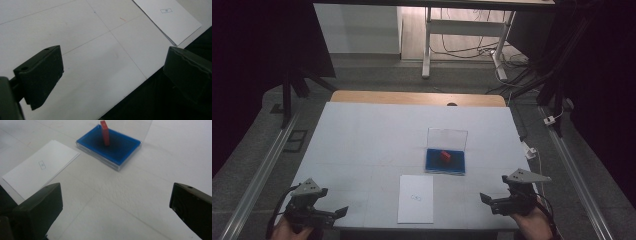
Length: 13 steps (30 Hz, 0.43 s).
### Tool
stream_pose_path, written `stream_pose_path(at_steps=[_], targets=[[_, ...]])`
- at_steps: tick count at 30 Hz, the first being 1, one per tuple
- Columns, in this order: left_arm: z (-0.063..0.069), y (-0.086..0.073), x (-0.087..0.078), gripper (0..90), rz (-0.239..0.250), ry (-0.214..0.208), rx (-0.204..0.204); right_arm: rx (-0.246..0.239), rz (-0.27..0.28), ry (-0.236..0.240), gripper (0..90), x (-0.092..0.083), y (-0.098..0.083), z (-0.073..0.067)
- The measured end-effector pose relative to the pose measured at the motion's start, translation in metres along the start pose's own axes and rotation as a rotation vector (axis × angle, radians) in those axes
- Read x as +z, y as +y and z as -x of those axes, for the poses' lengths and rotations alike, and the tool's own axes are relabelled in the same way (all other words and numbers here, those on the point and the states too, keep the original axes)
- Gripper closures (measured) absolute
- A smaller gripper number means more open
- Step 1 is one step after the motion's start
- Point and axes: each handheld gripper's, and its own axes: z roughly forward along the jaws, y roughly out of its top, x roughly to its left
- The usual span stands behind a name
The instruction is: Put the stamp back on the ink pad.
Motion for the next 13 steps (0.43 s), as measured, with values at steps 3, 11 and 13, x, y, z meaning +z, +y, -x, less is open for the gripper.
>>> stream_pose_path(at_steps=[3,11,13], targets=[[0.000,0.000,0.000,3.3,-0.001,0.000,-0.001,0.017,-0.011,-0.006,0.0,-0.005,-0.006,0.002],[0.000,0.000,0.000,3.3,-0.003,0.003,0.000,0.035,-0.053,-0.025,0.0,-0.011,-0.017,0.005],[0.000,0.001,0.001,3.2,0.000,0.001,0.000,0.034,-0.058,-0.027,0.0,-0.010,-0.018,0.005]])
